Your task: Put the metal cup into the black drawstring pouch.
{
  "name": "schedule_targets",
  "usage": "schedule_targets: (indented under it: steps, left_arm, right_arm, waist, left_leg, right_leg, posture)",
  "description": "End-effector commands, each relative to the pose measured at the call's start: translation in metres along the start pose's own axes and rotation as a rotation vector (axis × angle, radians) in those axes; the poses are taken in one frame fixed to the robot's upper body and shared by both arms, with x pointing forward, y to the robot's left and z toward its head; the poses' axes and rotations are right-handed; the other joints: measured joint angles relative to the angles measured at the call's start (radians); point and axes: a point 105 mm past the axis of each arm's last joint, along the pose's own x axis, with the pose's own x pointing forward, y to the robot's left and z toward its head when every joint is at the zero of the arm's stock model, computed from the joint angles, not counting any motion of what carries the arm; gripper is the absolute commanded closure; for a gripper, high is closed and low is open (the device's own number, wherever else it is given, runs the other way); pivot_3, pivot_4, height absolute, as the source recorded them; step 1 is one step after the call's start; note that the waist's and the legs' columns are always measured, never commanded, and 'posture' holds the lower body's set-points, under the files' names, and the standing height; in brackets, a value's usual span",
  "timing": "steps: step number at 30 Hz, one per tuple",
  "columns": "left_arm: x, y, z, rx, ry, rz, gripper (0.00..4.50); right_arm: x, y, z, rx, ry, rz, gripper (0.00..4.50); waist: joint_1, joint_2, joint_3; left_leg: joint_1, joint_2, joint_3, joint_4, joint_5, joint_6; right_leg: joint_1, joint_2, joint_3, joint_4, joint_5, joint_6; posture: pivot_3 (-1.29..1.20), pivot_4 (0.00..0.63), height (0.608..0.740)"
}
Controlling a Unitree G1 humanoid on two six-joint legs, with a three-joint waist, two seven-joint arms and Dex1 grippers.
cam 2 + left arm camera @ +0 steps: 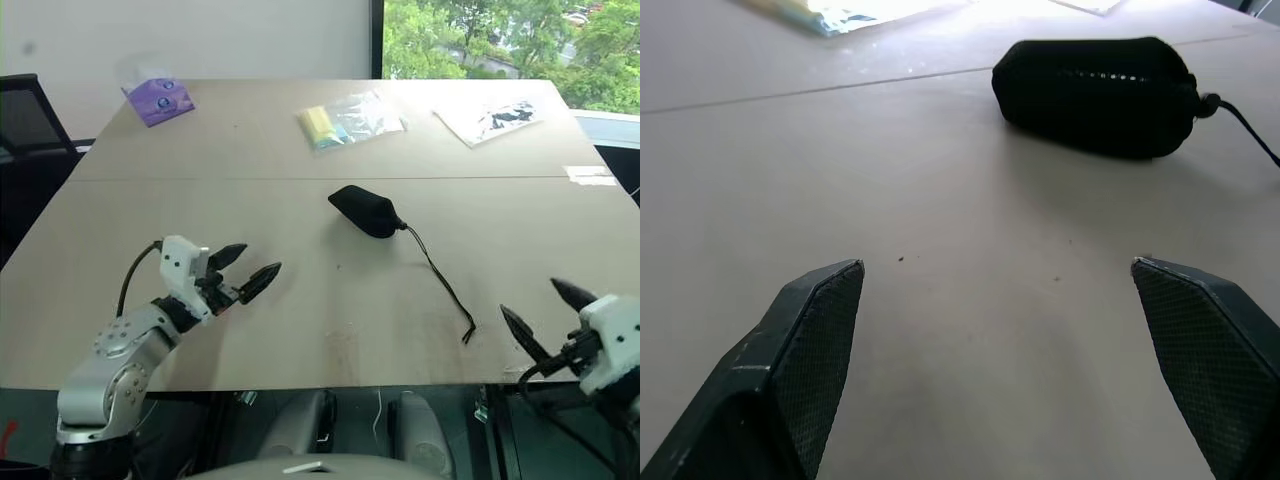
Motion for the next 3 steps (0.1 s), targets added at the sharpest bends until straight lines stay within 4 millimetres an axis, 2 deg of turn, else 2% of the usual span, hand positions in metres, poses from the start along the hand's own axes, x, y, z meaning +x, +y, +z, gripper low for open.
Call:
schedule_targets:
  steps: [1, 3]
  left_arm:
    - [-0.0063, 0.0009, 0.0162, 0.025, -0.075, 0.042, 0.07]
    - [-0.0074, 0.002, 0.0185, 0.025, -0.092, 0.068, 0.07]
  right_arm:
    - [0.0002, -0.0051, 0.0071, -0.019, -0.031, 0.007, 0.12]
    - [0.0006, -0.0078, 0.007, -0.015, -0.037, 0.007, 0.12]
  waist:
    - [0.002, 0.0, 0.0]
    - [0.002, 0.0, 0.0]
  left_leg:
    - [0.0, 0.0, 0.0, 0.0, 0.0, 0.0]
    - [-0.001, 0.0, 0.0, 0.0, 0.0, 0.0]
  right_leg:
    - [0.0, 0.0, 0.0, 0.0, 0.0, 0.0]
    - [0.0, 0.0, 0.0, 0.0, 0.0, 0.0]
  posture:
    - [0.0, 0.15, 0.74]
    - [0.0, 0.15, 0.74]
